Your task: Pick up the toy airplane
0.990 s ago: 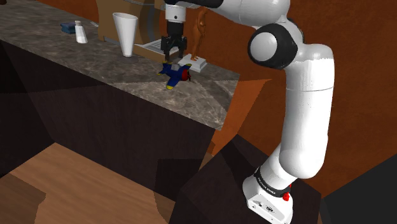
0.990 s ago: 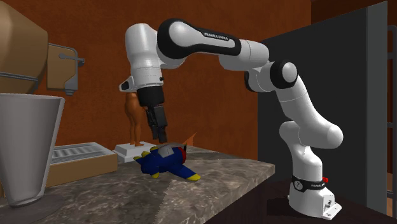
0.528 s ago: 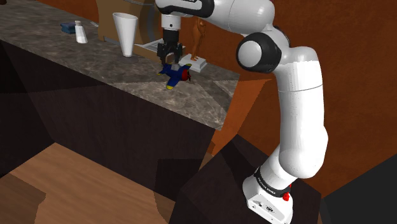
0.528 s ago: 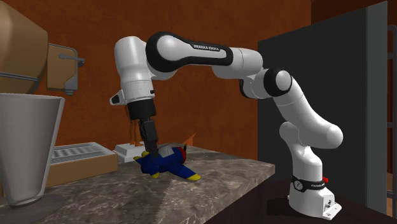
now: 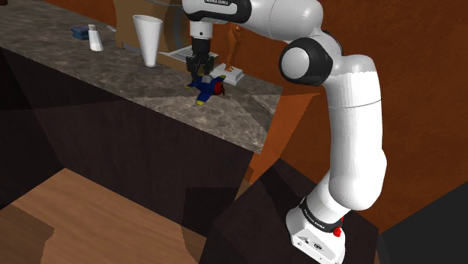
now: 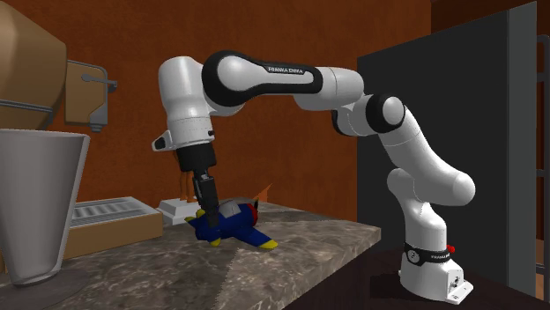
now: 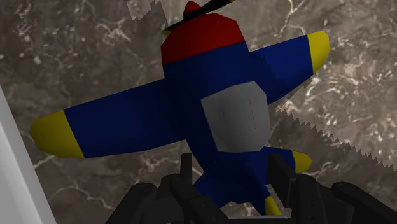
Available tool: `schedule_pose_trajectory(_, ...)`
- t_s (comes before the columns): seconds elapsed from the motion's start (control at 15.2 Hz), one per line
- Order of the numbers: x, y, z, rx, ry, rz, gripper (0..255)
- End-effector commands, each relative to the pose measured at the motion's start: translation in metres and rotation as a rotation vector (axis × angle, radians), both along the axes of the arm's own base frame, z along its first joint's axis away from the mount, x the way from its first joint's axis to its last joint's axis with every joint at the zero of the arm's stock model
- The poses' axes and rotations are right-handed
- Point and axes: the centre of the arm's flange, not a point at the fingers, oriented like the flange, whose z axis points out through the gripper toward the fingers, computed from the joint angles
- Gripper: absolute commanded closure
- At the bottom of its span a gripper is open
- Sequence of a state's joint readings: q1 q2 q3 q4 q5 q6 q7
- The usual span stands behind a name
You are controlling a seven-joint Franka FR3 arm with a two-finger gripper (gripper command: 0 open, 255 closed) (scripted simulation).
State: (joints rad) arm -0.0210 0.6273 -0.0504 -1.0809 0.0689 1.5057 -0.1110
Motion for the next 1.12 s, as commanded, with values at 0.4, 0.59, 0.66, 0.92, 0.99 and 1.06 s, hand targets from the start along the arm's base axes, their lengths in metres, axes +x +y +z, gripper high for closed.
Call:
schedule_pose_trajectory(0.4, 0.000, 0.000, 0.010, 0.000, 0.001, 0.000, 255)
schedule_pose_trajectory(0.59, 0.000, 0.000, 0.025, 0.000, 0.001, 0.000, 255)
schedule_pose_trajectory(0.66, 0.000, 0.000, 0.031, 0.000, 0.001, 0.000, 255)
schedule_pose_trajectory(0.92, 0.000, 0.000, 0.052, 0.000, 0.001, 0.000, 255)
schedule_pose_trajectory(0.99, 0.000, 0.000, 0.057, 0.000, 0.001, 0.000, 255)
schedule_pose_trajectory(1.06, 0.000, 0.000, 0.062, 0.000, 0.001, 0.000, 255)
